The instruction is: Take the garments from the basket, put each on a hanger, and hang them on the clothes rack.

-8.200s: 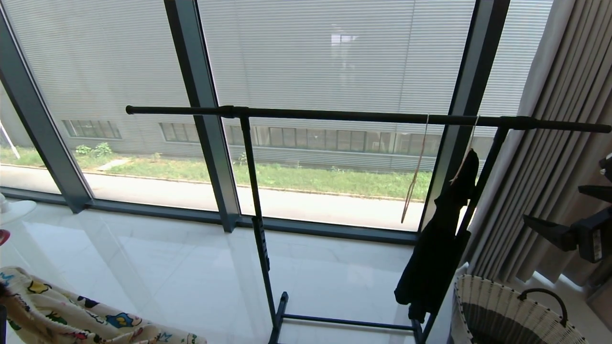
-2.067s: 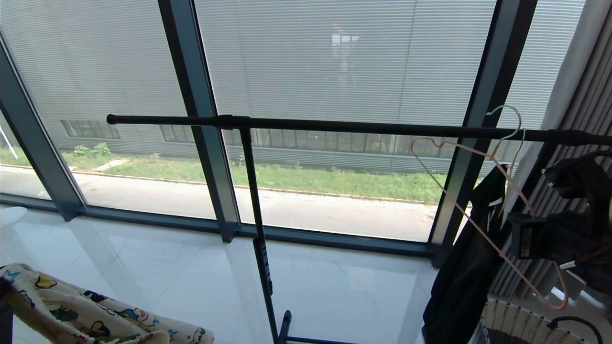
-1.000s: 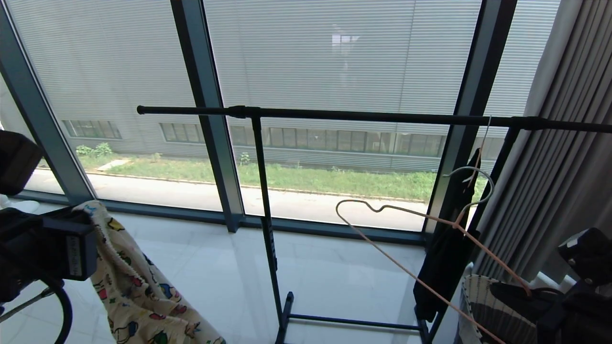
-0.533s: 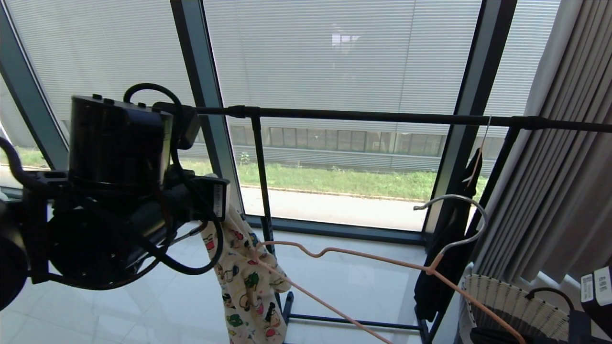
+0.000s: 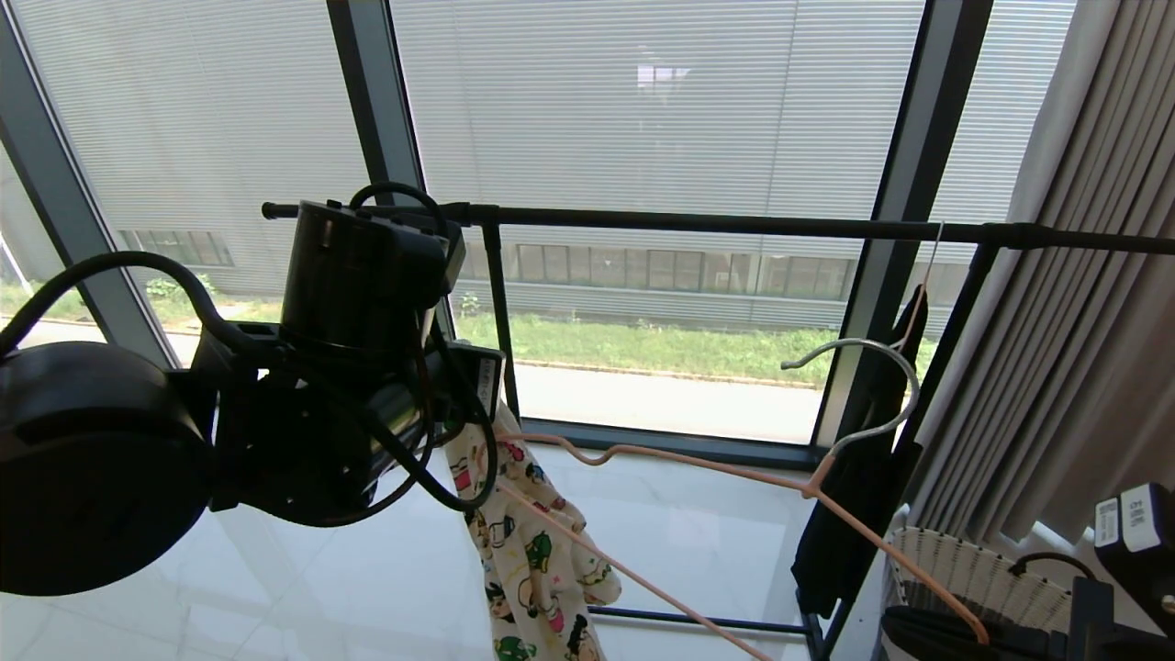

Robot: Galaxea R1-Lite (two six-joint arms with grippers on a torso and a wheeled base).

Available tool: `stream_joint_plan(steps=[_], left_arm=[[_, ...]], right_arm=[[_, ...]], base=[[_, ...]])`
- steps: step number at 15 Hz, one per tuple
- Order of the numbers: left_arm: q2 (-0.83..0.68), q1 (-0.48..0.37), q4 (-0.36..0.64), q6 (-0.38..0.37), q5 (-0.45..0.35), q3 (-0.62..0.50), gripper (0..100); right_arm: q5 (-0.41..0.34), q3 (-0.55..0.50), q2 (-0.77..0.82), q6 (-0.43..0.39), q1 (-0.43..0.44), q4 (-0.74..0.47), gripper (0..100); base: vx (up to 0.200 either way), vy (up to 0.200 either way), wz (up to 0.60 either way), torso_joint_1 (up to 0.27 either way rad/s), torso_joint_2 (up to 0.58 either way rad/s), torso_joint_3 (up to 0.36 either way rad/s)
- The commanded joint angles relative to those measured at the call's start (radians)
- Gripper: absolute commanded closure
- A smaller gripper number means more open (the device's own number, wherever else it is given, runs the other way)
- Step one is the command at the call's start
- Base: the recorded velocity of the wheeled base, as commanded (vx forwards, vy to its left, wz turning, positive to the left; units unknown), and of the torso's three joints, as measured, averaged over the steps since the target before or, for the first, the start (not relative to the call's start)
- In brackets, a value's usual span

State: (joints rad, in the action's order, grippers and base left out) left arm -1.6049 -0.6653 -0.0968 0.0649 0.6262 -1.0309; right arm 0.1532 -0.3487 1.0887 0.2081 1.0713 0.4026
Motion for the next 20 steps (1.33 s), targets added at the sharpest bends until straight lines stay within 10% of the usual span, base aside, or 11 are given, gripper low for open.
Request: stream_joint_plan(steps=[1, 20], left_arm=[[0.000, -0.019, 0.000, 0.001, 0.000, -0.008, 100], [-0.006, -0.103, 0.000, 0.023, 0.101, -0.106, 100]], right_arm=[[0.000, -0.007, 0.031, 0.010, -0.010, 0.004, 100], [0.058, -0.220, 0.436, 0.073, -0.094, 0.268, 100]], base=[[0.000, 0.000, 0.00, 0.000, 0.00, 0.000], [0.000, 0.000, 0.00, 0.000, 0.00, 0.000]])
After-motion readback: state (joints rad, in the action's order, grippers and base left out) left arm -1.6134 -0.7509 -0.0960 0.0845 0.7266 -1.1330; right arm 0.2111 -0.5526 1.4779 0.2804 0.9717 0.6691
